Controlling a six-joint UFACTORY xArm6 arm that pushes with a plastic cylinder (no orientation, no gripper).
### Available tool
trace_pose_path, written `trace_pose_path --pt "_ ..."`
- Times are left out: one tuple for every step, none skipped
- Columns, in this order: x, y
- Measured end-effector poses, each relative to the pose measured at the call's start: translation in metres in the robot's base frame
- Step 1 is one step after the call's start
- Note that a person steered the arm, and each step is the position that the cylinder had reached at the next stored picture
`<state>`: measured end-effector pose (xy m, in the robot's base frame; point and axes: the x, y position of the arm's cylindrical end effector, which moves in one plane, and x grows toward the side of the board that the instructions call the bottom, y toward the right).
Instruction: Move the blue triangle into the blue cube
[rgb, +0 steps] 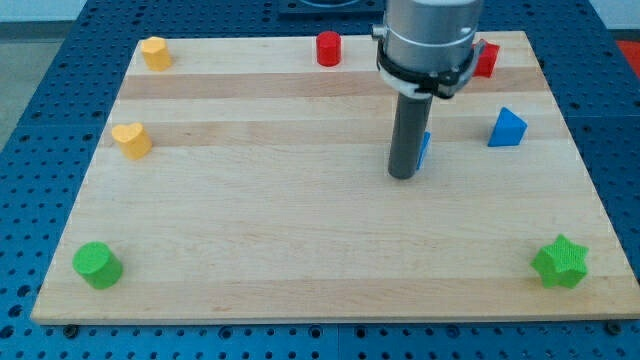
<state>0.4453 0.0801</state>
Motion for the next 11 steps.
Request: trace_pose_path --pt "-0.012 0.000" --pt "-0.007 0.021" --pt "-0.002 0.079" --pt "-0.001 0.140" --pt "-0.022 0.189" --pt "-0.044 0.181" --pt "-0.050 0.166" --pt "-0.050 0.152" --pt "-0.050 0.119" --pt "-0.050 0.085" --pt "-0.050 0.058"
